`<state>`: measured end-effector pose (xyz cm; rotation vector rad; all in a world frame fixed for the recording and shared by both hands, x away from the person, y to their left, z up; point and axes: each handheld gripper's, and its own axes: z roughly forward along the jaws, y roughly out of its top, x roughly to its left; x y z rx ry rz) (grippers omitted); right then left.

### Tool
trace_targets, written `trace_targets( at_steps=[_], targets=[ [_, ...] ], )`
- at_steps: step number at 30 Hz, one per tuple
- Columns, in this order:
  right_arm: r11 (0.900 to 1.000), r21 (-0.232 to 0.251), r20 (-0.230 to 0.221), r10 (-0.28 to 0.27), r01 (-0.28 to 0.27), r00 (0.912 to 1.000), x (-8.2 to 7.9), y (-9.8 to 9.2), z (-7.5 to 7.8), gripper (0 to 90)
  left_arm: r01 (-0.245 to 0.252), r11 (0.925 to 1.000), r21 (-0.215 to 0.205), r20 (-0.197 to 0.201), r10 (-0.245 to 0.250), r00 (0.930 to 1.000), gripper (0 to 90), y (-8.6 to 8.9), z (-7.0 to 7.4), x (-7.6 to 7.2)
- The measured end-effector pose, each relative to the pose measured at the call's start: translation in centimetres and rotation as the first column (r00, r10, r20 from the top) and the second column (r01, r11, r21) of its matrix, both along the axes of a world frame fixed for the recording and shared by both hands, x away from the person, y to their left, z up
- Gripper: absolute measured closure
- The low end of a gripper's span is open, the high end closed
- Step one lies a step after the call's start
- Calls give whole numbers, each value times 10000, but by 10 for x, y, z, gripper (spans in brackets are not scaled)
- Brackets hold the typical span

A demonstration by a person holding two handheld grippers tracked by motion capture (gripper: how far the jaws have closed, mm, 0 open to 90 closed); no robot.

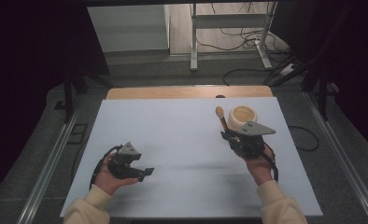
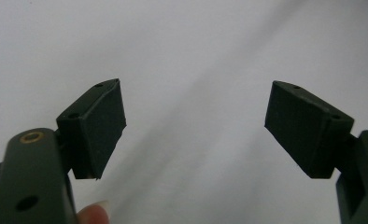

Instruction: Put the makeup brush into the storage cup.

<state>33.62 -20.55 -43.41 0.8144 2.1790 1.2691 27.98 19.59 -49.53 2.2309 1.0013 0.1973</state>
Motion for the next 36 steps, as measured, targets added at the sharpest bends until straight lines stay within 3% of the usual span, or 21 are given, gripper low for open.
trace_targets(
  at_steps=[19,36],
  targets=[
    [9985,538,157,-139,131,9998,7,-6,12,790,2,10000,25,16,-2,10000,210,0,0,1],
    [9899,1390,275,-335,294,9991,23,-15,25,790,-153,9998,-133,70,154,9999,210,3,0,-3]
  ],
)
